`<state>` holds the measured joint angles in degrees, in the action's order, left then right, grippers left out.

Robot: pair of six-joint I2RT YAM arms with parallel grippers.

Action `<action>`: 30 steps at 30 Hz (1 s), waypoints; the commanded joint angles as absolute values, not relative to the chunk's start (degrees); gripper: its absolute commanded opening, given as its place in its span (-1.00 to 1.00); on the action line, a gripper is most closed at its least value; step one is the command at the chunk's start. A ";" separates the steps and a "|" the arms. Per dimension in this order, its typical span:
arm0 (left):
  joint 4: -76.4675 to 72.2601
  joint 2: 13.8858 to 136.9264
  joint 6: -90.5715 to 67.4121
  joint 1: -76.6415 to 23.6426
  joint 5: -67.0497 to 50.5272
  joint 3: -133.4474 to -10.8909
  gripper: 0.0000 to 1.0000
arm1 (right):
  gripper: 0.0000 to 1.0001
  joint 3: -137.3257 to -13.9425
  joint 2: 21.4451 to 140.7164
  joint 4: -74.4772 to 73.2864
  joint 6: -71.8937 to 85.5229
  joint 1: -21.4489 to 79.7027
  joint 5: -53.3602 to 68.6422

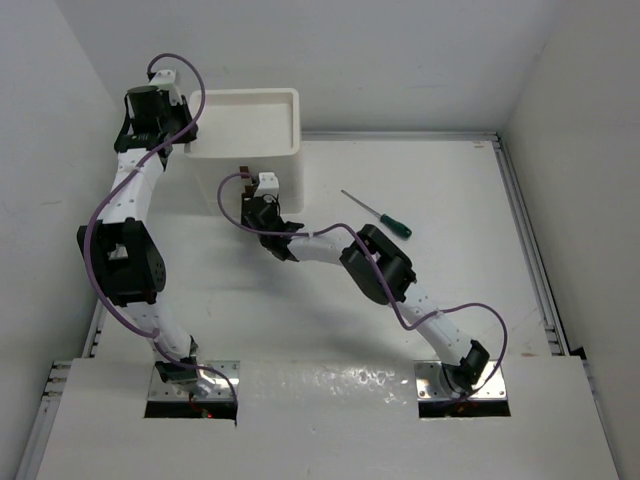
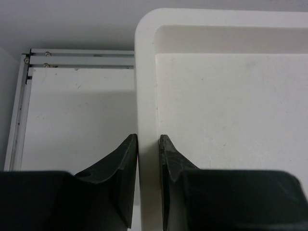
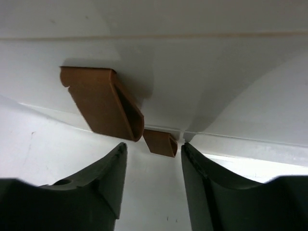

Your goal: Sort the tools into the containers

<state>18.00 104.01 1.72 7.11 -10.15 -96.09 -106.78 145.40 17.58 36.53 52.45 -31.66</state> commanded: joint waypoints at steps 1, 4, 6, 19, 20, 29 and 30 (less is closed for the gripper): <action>29.88 107.75 0.53 7.12 -15.38 -93.52 -1.00 | -0.05 -111.27 146.34 15.91 37.70 51.15 -36.29; 29.88 107.67 1.14 7.12 -15.91 -93.17 -1.00 | -0.26 -111.01 145.64 18.01 36.65 51.15 -38.93; 29.97 107.84 1.32 7.03 -15.64 -93.25 -1.00 | -0.35 -111.79 145.98 18.98 35.86 50.98 -39.98; 30.50 108.28 2.29 7.03 -16.00 -93.87 -1.00 | -1.00 -111.73 146.26 21.69 32.97 48.25 -32.10; 30.50 108.28 2.20 7.03 -16.00 -93.87 -1.00 | -1.00 -110.14 145.38 22.75 32.52 48.25 -31.12; 29.71 108.28 0.53 7.12 -14.24 -94.57 -1.00 | -1.00 -82.20 127.56 38.13 27.16 51.85 -19.35; 29.53 108.19 0.53 7.03 -14.24 -94.57 -1.00 | -1.00 -80.26 126.31 39.01 27.33 52.29 -18.73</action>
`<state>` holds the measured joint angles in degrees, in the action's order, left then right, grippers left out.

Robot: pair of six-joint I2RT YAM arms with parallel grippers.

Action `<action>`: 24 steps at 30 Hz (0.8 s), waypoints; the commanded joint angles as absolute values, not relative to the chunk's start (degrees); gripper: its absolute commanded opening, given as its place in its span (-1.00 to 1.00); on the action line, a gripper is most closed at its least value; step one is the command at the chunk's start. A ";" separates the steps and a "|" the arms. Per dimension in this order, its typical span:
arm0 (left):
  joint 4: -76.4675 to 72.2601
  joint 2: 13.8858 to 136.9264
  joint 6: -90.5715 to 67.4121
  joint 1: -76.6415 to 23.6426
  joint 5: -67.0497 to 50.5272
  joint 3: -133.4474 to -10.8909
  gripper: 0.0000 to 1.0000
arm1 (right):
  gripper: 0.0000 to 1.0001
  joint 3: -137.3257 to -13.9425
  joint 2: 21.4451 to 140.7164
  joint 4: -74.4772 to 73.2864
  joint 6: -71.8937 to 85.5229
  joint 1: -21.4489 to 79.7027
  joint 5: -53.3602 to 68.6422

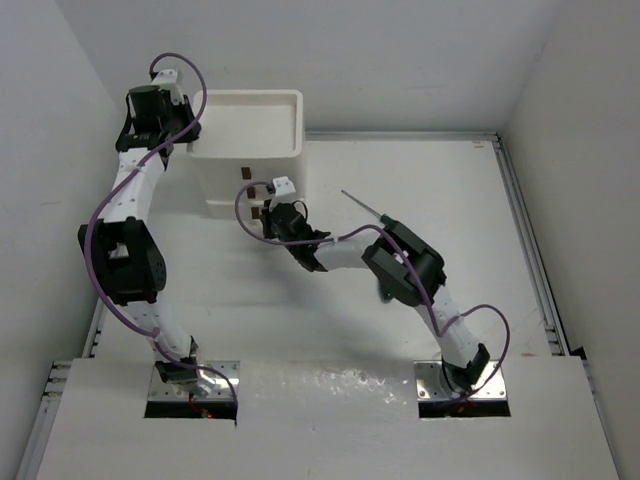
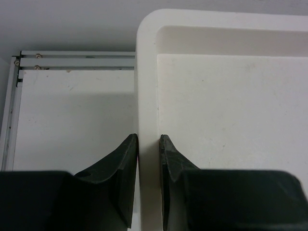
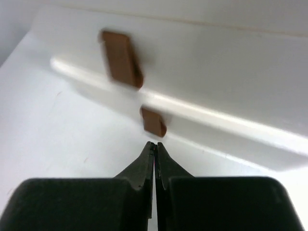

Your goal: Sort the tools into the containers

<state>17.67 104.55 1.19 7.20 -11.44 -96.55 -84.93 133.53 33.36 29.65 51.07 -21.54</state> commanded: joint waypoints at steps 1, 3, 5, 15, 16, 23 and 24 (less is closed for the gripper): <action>29.27 108.11 0.53 7.03 -13.98 -94.66 -1.00 | -1.00 -76.94 125.08 40.24 27.51 52.47 -17.42; 29.09 108.11 0.53 7.03 -13.71 -94.83 -1.00 | -1.00 -72.45 122.00 41.04 27.34 53.52 -16.26; 29.09 108.19 0.53 7.12 -13.54 -95.01 -1.00 | -1.00 -69.71 120.24 41.31 26.46 54.49 -15.47; 29.18 107.93 -1.58 7.03 -13.53 -94.92 -1.00 | -0.73 -70.04 121.11 39.29 26.28 56.07 -20.65; 29.18 107.67 -1.50 7.12 -13.54 -94.83 -1.00 | -0.72 -71.44 121.90 39.11 26.28 56.07 -21.00; 28.48 107.40 -2.02 7.03 -13.71 -93.96 -1.00 | -0.19 -75.49 124.53 34.46 26.72 55.99 -25.92; 28.30 107.49 -2.28 7.03 -14.06 -94.04 -1.00 | -0.09 -77.59 125.15 32.36 26.72 55.99 -26.71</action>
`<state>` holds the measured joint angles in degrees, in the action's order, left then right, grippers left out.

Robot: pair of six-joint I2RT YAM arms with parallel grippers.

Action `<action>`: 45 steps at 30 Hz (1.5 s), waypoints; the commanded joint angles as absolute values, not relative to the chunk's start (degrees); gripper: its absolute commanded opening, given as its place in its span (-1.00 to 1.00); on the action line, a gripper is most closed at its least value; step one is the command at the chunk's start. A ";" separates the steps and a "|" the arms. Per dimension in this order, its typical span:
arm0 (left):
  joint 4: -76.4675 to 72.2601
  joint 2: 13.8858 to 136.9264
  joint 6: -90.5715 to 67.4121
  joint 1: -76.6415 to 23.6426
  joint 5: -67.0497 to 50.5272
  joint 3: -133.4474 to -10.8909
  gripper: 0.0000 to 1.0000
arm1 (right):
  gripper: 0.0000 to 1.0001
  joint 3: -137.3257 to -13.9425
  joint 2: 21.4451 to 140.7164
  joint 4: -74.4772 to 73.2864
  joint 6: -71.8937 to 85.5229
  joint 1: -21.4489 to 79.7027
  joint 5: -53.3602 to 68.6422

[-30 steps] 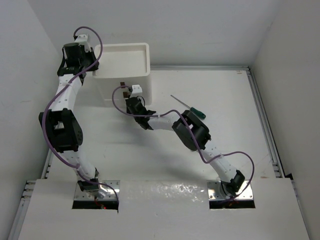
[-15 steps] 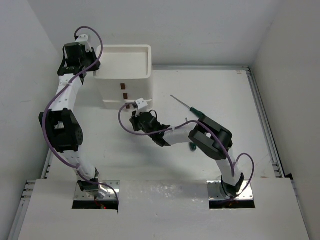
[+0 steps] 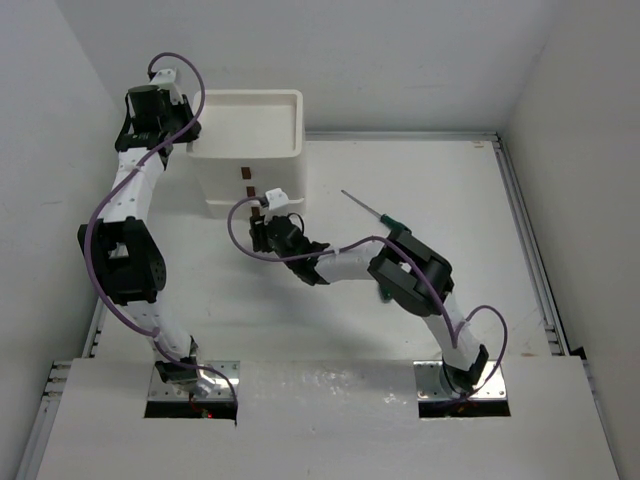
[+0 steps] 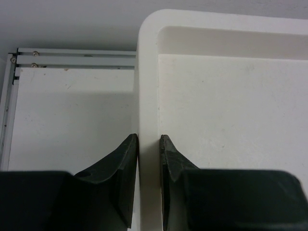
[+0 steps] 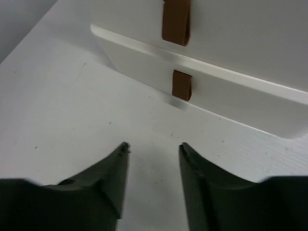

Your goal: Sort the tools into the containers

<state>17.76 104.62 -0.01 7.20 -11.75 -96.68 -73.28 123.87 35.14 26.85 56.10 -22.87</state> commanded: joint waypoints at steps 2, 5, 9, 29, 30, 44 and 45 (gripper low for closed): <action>28.30 107.75 -2.46 7.03 -14.33 -94.04 -1.00 | 0.15 -80.67 127.51 29.02 28.37 55.64 -29.35; 28.83 107.75 -2.55 7.12 -14.59 -93.96 -1.00 | 0.91 -88.57 130.59 20.33 31.54 54.50 -27.09; 28.74 106.35 -2.02 7.03 -14.94 -91.50 -1.00 | 0.74 -96.06 135.00 14.32 33.93 52.74 -26.45; 29.18 104.24 -0.26 7.12 -17.05 -86.66 -1.00 | -0.05 -106.87 143.70 20.57 33.93 51.06 -35.50; 29.27 104.24 -0.26 7.03 -16.96 -86.49 -1.00 | -0.14 -107.31 143.88 20.39 33.32 50.80 -35.86; 29.00 103.89 -0.26 7.03 -15.82 -86.92 -1.00 | -1.00 -96.87 137.13 27.76 30.86 49.48 -30.26; 28.92 104.06 -0.26 7.03 -15.73 -87.01 -1.00 | -1.00 -94.33 136.33 29.17 30.68 49.57 -29.28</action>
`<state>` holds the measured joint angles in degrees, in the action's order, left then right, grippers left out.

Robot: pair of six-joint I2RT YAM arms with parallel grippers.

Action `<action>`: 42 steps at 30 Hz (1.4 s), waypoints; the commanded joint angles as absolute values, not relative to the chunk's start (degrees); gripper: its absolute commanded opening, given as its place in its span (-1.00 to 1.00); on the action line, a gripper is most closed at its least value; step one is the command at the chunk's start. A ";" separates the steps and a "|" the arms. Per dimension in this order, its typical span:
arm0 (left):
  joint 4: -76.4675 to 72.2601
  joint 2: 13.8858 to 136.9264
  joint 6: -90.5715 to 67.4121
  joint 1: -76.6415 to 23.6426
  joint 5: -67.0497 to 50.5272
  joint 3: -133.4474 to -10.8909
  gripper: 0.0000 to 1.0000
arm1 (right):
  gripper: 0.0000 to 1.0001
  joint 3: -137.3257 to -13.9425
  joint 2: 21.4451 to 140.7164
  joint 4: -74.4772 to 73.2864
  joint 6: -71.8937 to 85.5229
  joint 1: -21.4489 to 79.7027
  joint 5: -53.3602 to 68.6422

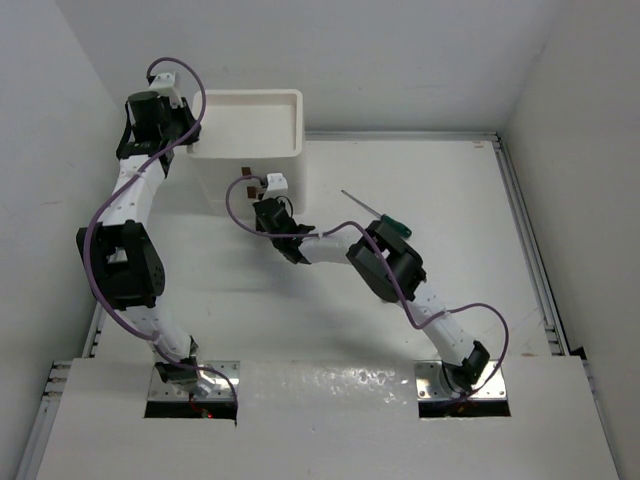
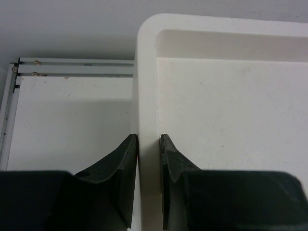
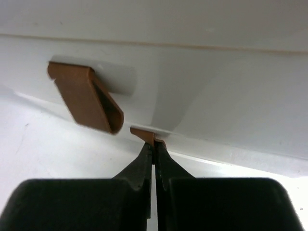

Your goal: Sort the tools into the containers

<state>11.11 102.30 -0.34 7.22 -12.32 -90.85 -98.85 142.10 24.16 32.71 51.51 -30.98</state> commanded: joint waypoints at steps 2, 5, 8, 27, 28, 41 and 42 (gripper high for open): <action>28.92 104.32 -0.26 7.03 -15.73 -87.45 -1.00 | -1.00 -90.81 134.22 31.54 29.89 49.57 -26.91; 29.09 104.76 -0.26 7.03 -15.65 -87.98 -1.00 | -1.00 -88.60 132.90 33.39 29.01 49.57 -25.41; 29.18 104.77 -0.52 6.94 -15.99 -88.15 -1.00 | -1.00 -89.29 133.24 32.52 28.57 49.57 -24.52; 29.53 103.71 -0.44 6.06 -15.47 -89.30 -1.00 | -0.35 -92.37 136.14 27.07 26.81 49.66 -23.38; 29.53 103.71 -0.35 6.06 -15.38 -89.30 -1.00 | -0.34 -93.07 136.49 26.72 26.55 49.75 -23.38; 28.92 103.19 -1.84 5.98 -17.40 -89.56 -1.00 | -0.01 -104.94 144.40 23.29 27.77 51.68 -34.35; 28.92 102.84 -1.93 5.98 -17.58 -89.30 -1.00 | -0.03 -105.03 144.40 23.20 28.12 51.59 -35.50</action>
<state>13.47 101.89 -0.32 6.85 -11.90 -91.57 -102.04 144.33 22.57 26.26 52.71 -28.77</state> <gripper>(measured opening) 0.183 0.487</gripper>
